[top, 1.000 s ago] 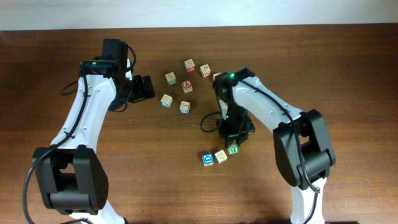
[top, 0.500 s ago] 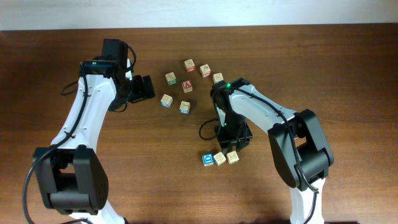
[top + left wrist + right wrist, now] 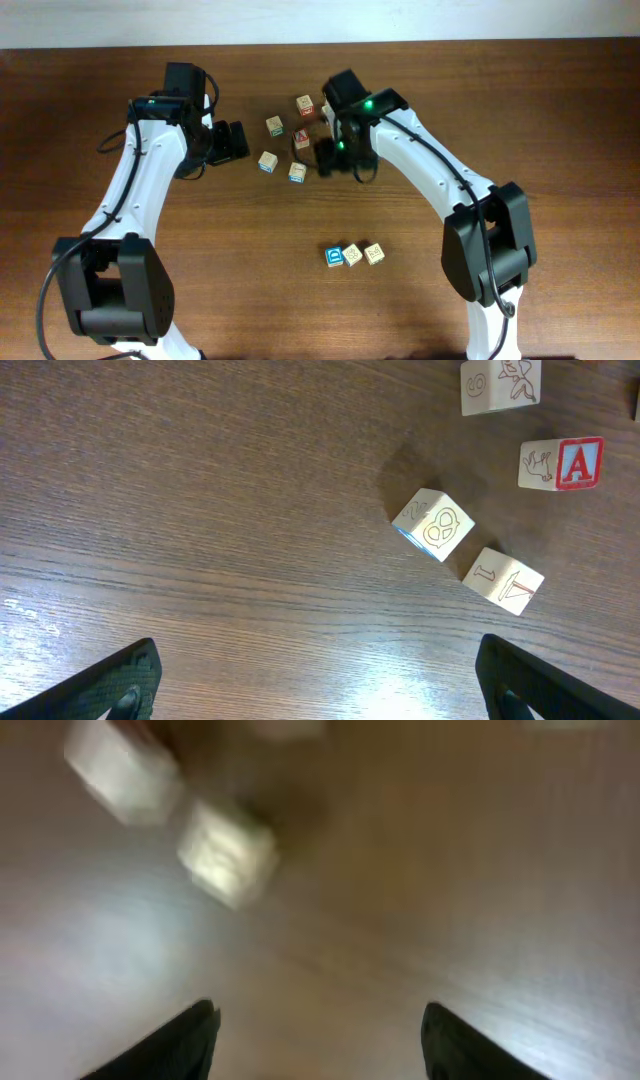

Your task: Rotate 5 blocks

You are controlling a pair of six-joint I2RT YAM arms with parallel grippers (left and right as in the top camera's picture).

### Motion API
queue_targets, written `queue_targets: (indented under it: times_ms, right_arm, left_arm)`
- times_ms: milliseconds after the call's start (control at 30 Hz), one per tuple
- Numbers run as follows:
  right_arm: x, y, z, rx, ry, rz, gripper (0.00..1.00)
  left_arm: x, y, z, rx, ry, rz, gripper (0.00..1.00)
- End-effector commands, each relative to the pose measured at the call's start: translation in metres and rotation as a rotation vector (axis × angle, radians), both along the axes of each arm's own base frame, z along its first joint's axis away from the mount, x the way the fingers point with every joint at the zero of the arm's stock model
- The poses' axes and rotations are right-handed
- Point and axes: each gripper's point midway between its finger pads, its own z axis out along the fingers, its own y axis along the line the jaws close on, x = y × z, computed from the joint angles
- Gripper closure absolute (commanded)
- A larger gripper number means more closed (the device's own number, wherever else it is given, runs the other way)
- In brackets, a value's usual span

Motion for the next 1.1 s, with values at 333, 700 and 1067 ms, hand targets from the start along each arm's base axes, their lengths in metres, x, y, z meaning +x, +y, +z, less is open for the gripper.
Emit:
queue_targets:
  times_ms: [333, 700, 1067]
  right_arm:
    - [0.038, 0.047, -0.061, 0.096, 0.006, -0.326, 0.32]
    - [0.024, 0.059, -0.079, 0.050, 0.021, -0.317, 0.47]
    - [0.005, 0.040, -0.079, -0.028, 0.095, -0.282, 0.65]
  left_arm:
    - [0.004, 0.001, 0.004, 0.010, -0.015, -0.013, 0.01]
    - [0.004, 0.001, 0.004, 0.010, -0.015, -0.013, 0.01]
    - [0.004, 0.001, 0.004, 0.010, -0.015, -0.013, 0.01]
